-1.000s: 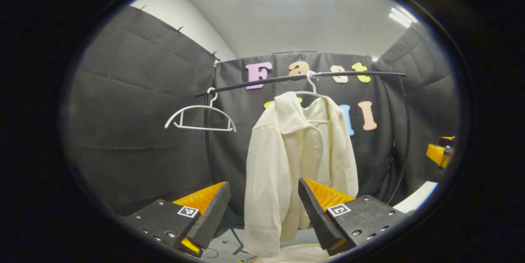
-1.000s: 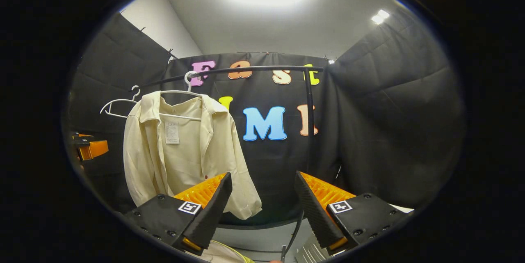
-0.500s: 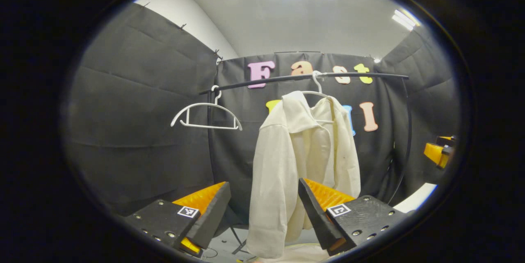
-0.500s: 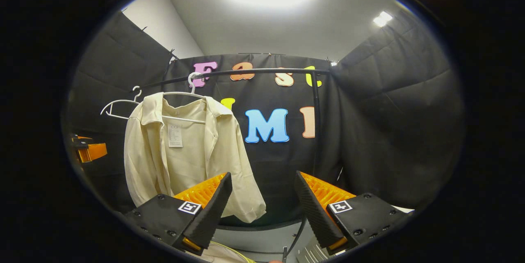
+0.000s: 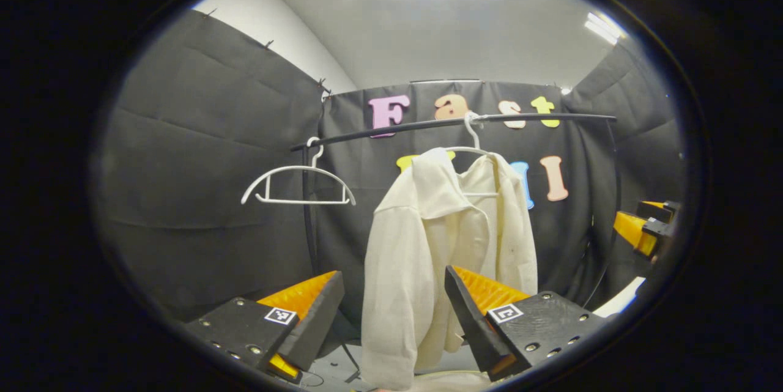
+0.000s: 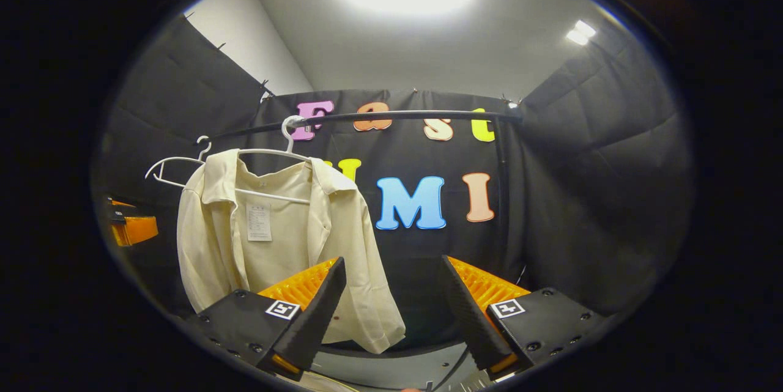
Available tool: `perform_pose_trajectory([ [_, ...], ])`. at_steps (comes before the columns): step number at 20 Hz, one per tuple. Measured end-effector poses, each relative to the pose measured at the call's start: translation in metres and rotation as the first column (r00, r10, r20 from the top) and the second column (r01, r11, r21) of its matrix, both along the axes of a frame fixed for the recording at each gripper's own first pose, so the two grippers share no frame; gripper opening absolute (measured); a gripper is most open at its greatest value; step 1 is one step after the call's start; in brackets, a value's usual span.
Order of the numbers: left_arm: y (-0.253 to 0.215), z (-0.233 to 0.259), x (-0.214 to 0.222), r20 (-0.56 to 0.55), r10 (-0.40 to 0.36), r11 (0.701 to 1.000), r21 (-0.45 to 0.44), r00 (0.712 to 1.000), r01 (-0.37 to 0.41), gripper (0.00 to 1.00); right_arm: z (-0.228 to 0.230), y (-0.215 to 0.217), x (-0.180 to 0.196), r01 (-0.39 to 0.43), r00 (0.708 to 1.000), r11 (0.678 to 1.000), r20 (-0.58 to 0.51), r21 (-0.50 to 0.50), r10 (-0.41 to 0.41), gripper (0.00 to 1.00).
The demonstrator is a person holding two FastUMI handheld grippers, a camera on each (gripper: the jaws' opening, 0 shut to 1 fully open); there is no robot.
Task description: Grasp the clothes on the hanger with both hands and then place them into the laundry hamper below.
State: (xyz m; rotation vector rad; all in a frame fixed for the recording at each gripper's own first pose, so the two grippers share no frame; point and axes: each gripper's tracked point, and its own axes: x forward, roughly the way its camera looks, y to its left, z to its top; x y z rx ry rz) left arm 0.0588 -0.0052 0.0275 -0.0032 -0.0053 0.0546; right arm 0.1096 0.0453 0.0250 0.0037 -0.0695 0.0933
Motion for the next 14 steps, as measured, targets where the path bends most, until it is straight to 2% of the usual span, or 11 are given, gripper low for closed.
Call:
perform_pose_trajectory([
  [1, -0.011, 0.001, 0.006, -0.005, 0.012, 1.000, 0.001, 1.000, -0.012, 0.98, -0.003, 0.003, 0.014, -0.031, 0.999, 0.999, -0.008, 0.014, 0.031, 0.93],
  [3, -0.035, 0.004, 0.021, -0.011, 0.030, 1.000, 0.004, 1.000, -0.030, 0.98, -0.007, 0.009, 0.041, -0.094, 0.995, 0.995, -0.018, 0.037, 0.095, 0.97],
  [7, -0.074, 0.013, 0.061, -0.006, 0.095, 0.995, -0.011, 0.995, -0.095, 0.98, -0.007, 0.018, 0.091, -0.180, 0.983, 0.982, -0.022, 0.055, 0.182, 0.97],
  [8, -0.082, 0.015, 0.071, -0.001, 0.108, 0.994, -0.018, 0.994, -0.108, 0.98, -0.003, 0.026, 0.099, -0.212, 0.977, 0.975, -0.011, 0.067, 0.213, 0.93],
  [9, -0.088, 0.017, 0.080, 0.005, 0.120, 0.993, -0.018, 0.993, -0.119, 0.98, 0.001, 0.033, 0.107, -0.243, 0.970, 0.967, 0.001, 0.079, 0.243, 0.97],
  [14, -0.107, 0.018, 0.112, 0.022, 0.168, 0.985, 0.023, 0.985, -0.169, 0.98, 0.012, 0.079, 0.134, -0.380, 0.925, 0.916, 0.030, 0.133, 0.379, 0.97],
])
